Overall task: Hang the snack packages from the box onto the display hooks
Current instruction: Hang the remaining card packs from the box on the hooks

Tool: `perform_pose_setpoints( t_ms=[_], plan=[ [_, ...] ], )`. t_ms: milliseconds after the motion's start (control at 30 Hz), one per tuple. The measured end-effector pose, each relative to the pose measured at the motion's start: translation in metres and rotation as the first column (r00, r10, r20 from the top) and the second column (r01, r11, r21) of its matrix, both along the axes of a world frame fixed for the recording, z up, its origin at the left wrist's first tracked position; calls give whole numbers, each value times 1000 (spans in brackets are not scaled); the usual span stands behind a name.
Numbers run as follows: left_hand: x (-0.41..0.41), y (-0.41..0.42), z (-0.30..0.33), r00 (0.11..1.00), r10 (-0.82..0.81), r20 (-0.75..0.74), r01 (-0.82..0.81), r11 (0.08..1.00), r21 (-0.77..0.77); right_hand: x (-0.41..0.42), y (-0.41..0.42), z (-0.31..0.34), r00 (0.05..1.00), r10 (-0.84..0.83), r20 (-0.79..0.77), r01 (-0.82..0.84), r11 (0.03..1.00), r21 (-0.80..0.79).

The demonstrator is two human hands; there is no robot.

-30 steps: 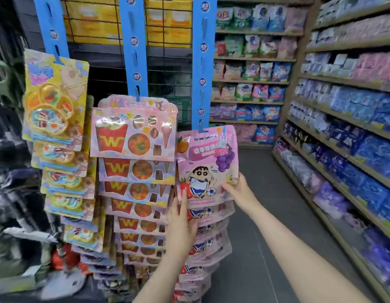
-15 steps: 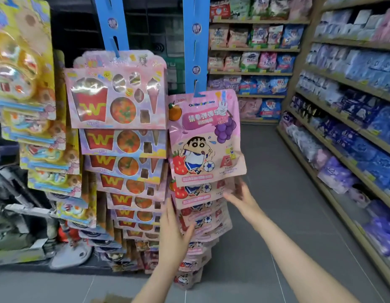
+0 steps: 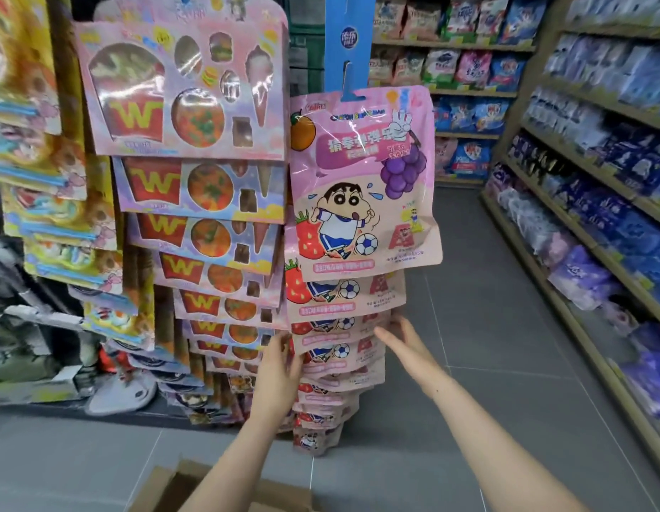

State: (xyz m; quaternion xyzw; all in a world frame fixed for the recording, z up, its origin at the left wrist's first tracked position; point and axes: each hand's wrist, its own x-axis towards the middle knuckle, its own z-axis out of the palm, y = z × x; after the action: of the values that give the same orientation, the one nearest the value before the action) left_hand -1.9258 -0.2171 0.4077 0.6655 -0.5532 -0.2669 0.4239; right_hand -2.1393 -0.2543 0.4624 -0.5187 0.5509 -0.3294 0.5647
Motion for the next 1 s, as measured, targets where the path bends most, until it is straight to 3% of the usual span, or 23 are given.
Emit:
perform_pose_setpoints(
  t_ms=[167, 267, 433, 533, 600, 667, 733, 833, 1000],
  plan=[
    [-7, 3, -31, 990, -102, -97, 112, 988, 109, -3, -3, -39, 998, 19, -58, -13, 995, 96],
    [-13, -7, -49, 984, -70, -163, 100, 977, 186, 7, -8, -61, 999, -6, -50, 12, 995, 103],
    [-7, -14, -63, 987, 25, -158, 2, 986, 170, 20, -3, -87, 999, -41, -31, 43, 996, 79],
    [-3, -12, -60, 993, -13, -120, 35, 983, 183, 13, -2, -85, 999, -8, -36, 11, 995, 99],
    [-1, -2, -48, 998, -47, -50, 53, 990, 132, 0, -1, -72, 996, -73, -45, 77, 993, 85],
    [1, 8, -21, 999, 25, 22, -25, 1000, 17, -14, -1, -47, 985, -171, -6, 171, 985, 17],
    [0, 11, 18, 995, 100, -3, -100, 984, -146, -19, -4, -8, 966, -240, 92, 246, 967, -68],
    [-13, 2, 85, 997, 49, -61, -69, 922, -381, -13, -16, 61, 951, -248, 185, 291, 920, -263],
    [-34, -19, 136, 998, 54, -35, -63, 910, -410, 3, -19, 110, 946, -271, 177, 322, 836, -443]
  ],
)
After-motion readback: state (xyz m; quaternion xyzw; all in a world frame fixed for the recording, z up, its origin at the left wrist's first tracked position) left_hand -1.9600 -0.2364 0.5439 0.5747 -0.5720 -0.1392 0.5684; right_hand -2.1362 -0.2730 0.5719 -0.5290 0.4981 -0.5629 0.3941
